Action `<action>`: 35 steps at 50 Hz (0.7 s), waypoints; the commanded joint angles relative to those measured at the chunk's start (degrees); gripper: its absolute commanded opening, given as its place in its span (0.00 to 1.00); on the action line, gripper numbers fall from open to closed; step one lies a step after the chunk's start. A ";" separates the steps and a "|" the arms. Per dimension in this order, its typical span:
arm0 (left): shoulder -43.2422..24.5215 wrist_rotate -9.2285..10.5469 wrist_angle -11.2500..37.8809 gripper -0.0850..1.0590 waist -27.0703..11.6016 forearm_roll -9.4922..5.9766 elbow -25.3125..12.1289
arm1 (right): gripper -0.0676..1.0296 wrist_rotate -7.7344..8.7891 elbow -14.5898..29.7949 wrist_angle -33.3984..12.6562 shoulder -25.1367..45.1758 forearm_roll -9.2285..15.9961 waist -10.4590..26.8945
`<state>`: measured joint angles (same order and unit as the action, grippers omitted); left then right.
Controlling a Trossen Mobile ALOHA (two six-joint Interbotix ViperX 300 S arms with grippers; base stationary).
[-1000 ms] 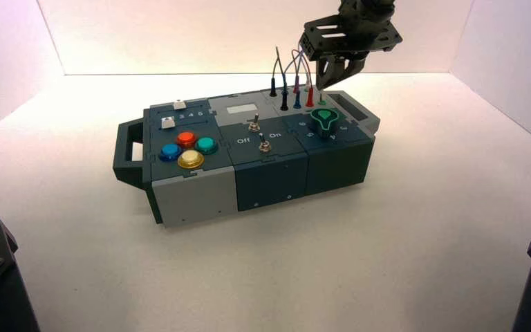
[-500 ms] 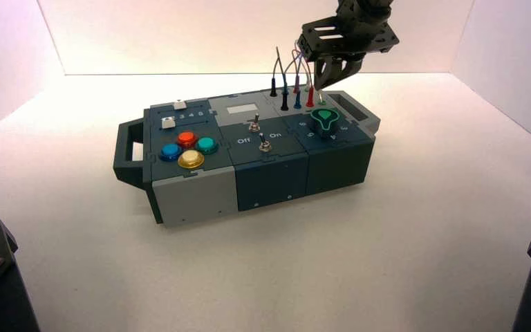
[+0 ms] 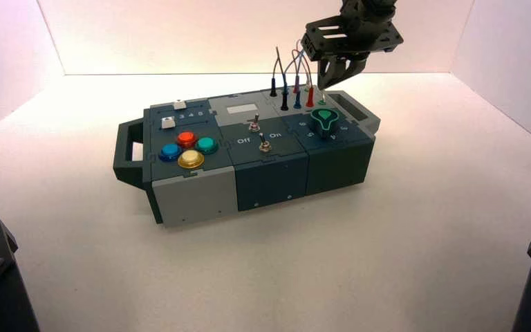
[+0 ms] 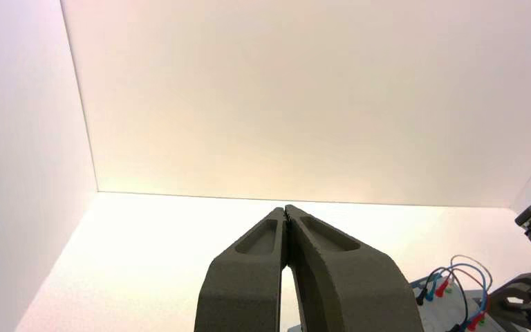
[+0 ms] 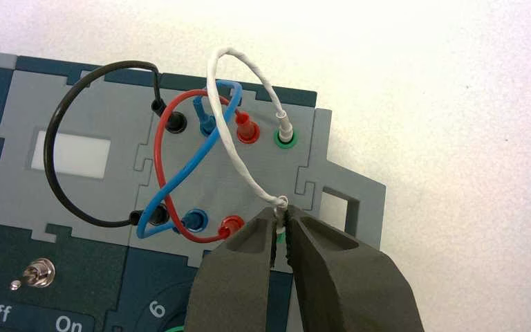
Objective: Insert the white wire.
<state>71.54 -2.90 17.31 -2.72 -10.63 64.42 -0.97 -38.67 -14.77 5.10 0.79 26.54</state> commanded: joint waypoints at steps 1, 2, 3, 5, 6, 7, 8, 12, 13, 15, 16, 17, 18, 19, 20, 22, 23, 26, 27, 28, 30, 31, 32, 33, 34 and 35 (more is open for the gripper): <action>-0.62 -0.09 -0.70 0.05 0.18 0.09 -1.58 | 0.04 0.00 0.26 0.53 -1.14 -0.26 -0.53; -0.62 -0.09 -0.79 0.05 0.09 0.00 -1.58 | 0.04 0.00 0.26 0.70 -1.14 -0.26 -0.62; -0.62 -0.09 -0.70 0.05 0.09 0.09 -1.58 | 0.04 0.00 0.26 0.88 -1.05 -0.26 -0.62; -0.62 -0.09 -0.70 0.05 0.09 0.09 -1.58 | 0.04 0.00 0.26 0.97 -0.97 -0.26 -0.62; -0.62 -0.09 -0.70 0.05 0.09 0.09 -1.58 | 0.04 -0.09 0.26 1.14 -0.97 -0.26 -0.62; -0.62 -0.09 -0.70 0.05 0.09 0.09 -1.58 | 0.04 0.00 0.26 1.32 -0.88 -0.26 -0.62; -0.62 -0.09 -0.70 0.05 0.09 0.09 -1.58 | 0.04 -0.09 0.26 1.49 -0.88 -0.26 -0.62; -0.62 -0.09 -0.70 0.05 0.09 0.09 -1.58 | 0.04 -0.09 0.26 1.67 -0.79 -0.18 -0.53; -0.62 -0.09 -0.70 0.05 0.18 0.09 -1.58 | 0.04 0.00 0.35 1.67 -0.79 -0.18 -0.53; -0.62 -0.09 -0.70 0.05 0.09 0.09 -1.58 | 0.04 -0.09 0.35 1.67 -0.79 -0.18 -0.62; -0.62 -0.09 -0.70 0.05 0.18 0.09 -1.58 | 0.04 -0.09 0.35 1.67 -0.79 -0.18 -0.62; -0.62 -0.09 -0.70 0.05 0.09 0.09 -1.58 | 0.04 -0.09 0.35 1.67 -0.79 -0.18 -0.53; -0.62 -0.09 -0.70 0.05 0.09 0.09 -1.58 | 0.04 -0.09 0.35 1.67 -0.79 -0.18 -0.53; -0.62 -0.09 -0.70 0.05 0.09 0.09 -1.58 | 0.04 -0.09 0.35 1.67 -0.79 -0.18 -0.62; -0.62 -0.09 -0.70 0.05 0.09 0.09 -1.58 | 0.04 -0.09 0.35 1.67 -0.79 -0.18 -0.62; -0.62 -0.09 -0.70 0.05 0.18 0.09 -1.58 | 0.04 -0.09 0.26 1.67 -0.79 -0.09 -0.53; -0.62 -0.09 -0.70 0.05 0.09 0.09 -1.58 | 0.04 -0.09 0.26 1.67 -0.79 -0.09 -0.53; -0.62 -0.09 -0.70 0.05 0.09 0.00 -1.58 | 0.04 -0.09 0.26 1.67 -0.79 -0.09 -0.53; -0.62 -0.09 -0.70 0.05 0.09 0.09 -1.58 | 0.04 -0.09 0.26 1.67 -0.79 -0.09 -0.53; -0.62 -0.09 -0.70 0.05 0.09 0.09 -1.58 | 0.04 -0.09 0.26 1.67 -0.79 -0.09 -0.53; -0.62 -0.18 -0.70 0.05 0.09 0.09 -1.58 | 0.04 -0.09 0.26 1.76 -0.79 0.00 -0.53; -0.62 -0.09 -0.70 0.05 0.09 0.09 -1.58 | 0.04 -0.09 0.26 1.76 -0.79 0.00 -0.53; -0.62 -0.09 -0.70 0.05 0.09 0.09 -1.58 | 0.04 -0.09 0.35 1.76 -0.70 0.09 -0.53; -0.62 -0.18 -0.79 0.05 0.09 0.09 -1.58 | 0.04 -0.09 0.35 1.85 -0.70 0.09 -0.53; -0.62 -0.18 -0.70 0.05 0.18 0.09 -1.58 | 0.04 -0.09 0.44 1.93 -0.62 0.09 -0.53; -0.62 -0.18 -0.70 0.05 0.09 0.09 -1.58 | 0.04 -0.09 0.35 1.93 -0.62 0.09 -0.44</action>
<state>71.54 -2.99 17.31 -2.81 -10.63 64.42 -0.97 -38.94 -13.36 5.01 0.79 26.46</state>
